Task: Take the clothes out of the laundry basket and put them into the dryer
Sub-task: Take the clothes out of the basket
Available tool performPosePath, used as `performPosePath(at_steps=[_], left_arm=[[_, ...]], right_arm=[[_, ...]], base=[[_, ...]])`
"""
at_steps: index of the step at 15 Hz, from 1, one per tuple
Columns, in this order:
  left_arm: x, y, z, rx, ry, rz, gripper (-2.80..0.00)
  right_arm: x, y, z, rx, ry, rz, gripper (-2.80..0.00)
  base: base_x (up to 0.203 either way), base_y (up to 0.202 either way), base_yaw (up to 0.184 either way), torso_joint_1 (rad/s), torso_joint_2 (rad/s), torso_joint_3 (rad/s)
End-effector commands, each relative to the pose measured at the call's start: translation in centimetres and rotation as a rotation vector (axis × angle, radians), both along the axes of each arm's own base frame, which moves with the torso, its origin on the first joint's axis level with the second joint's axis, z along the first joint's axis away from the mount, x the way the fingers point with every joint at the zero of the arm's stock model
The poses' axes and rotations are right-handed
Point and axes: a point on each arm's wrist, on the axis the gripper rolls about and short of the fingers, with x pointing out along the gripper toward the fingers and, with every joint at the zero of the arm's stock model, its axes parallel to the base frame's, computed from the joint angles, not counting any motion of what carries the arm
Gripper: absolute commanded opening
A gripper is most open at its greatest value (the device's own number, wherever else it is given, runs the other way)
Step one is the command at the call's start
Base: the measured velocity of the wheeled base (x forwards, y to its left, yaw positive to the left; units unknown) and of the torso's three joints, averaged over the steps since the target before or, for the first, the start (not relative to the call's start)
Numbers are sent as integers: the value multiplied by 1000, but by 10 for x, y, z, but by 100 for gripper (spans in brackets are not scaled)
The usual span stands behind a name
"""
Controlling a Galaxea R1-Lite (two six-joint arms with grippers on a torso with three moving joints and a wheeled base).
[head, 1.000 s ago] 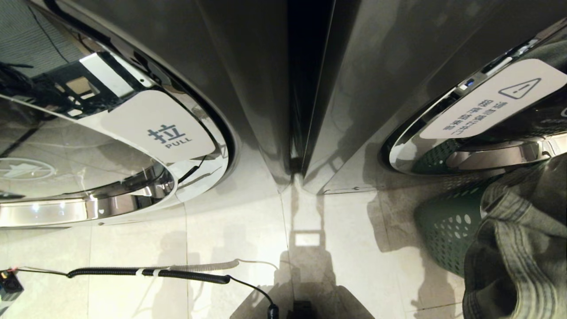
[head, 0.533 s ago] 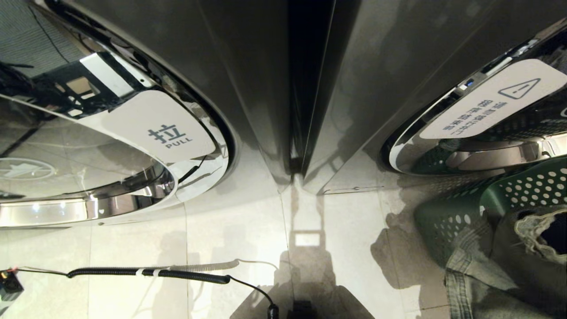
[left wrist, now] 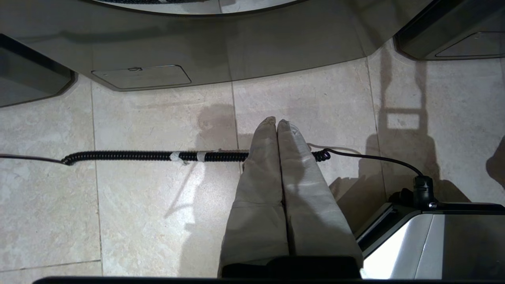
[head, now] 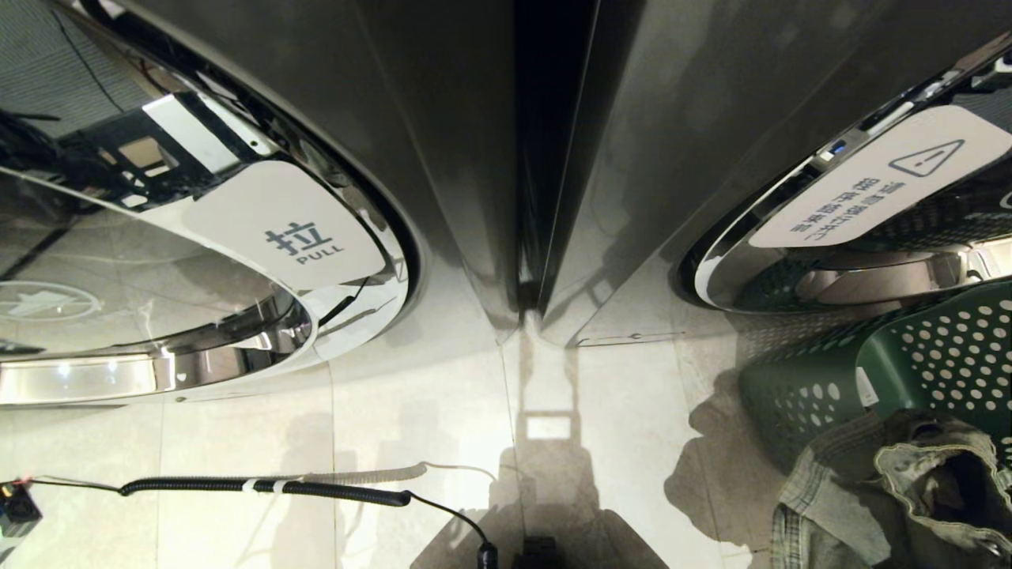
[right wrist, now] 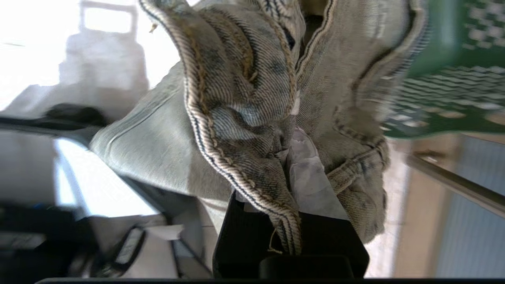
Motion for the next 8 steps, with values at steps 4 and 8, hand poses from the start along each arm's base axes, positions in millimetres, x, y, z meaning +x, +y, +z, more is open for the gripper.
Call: performPosePath(at_steps=[4, 8], left_arm=[[0, 0, 0, 0, -1, 0, -280], [0, 0, 0, 0, -2, 1, -280]], right_arm=[[-2, 0, 0, 17, -22, 56, -280], [1, 0, 0, 14, 14, 35, -280]], base=[[0, 0, 0, 0, 0, 0], [0, 0, 0, 0, 0, 0]])
